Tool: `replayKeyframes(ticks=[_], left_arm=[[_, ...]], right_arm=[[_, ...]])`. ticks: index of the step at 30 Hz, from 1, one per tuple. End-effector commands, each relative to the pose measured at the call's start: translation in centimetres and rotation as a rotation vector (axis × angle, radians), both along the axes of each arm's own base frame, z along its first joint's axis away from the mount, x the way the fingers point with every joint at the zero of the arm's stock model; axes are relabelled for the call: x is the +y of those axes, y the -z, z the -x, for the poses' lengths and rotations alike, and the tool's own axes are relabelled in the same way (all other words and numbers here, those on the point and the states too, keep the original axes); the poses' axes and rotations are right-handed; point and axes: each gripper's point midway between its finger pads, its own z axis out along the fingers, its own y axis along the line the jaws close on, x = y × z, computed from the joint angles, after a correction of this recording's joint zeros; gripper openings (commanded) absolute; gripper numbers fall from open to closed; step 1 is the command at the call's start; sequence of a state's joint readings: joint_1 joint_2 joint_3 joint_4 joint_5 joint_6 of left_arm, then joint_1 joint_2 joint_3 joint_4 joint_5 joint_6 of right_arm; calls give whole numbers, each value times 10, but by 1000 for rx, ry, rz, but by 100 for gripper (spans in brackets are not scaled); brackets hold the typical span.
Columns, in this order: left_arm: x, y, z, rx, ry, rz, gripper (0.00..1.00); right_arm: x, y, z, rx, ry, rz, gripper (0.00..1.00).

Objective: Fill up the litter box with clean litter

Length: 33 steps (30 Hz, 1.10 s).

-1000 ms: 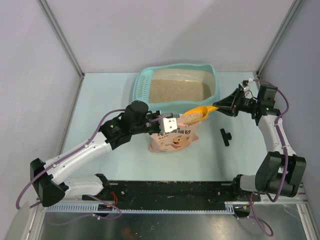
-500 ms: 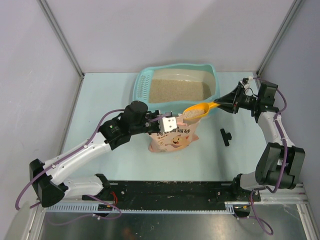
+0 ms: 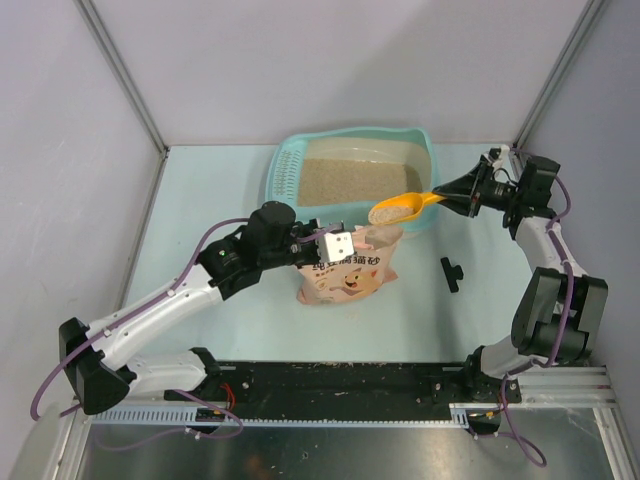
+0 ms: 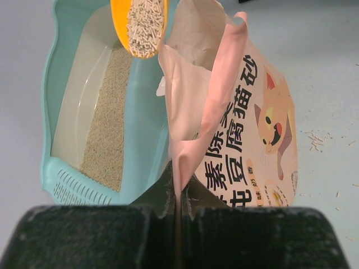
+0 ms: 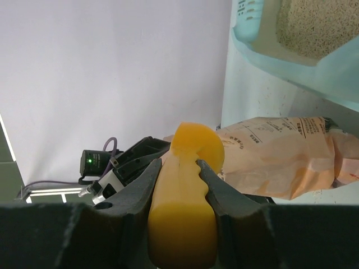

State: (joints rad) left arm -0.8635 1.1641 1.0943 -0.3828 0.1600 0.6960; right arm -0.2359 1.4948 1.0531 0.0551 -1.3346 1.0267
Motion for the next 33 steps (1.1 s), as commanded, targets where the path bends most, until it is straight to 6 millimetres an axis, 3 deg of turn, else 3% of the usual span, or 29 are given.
replayKeyframes(ticks=[1,15,22,26,33], left_arm=[[-10,-89,-13,-182,-10,204,0],[-11,-85,-16,-175,-16,196,0],[-10,-79,-18,-170,-29,182,0],[-7,-75,-21,-171,-51,167,0],[-5,-73,-24,-168,-68,152,0]], right_arm=[[-5,-26,-10,-83,-19,-14,0],[-22,-25,-51,-79,27,-23,0],[-38,-20,-86,-99,83,-6,0],[-48,-3,-113,-100,138,16,0],[-66,7,-159,-180,256,132,0]])
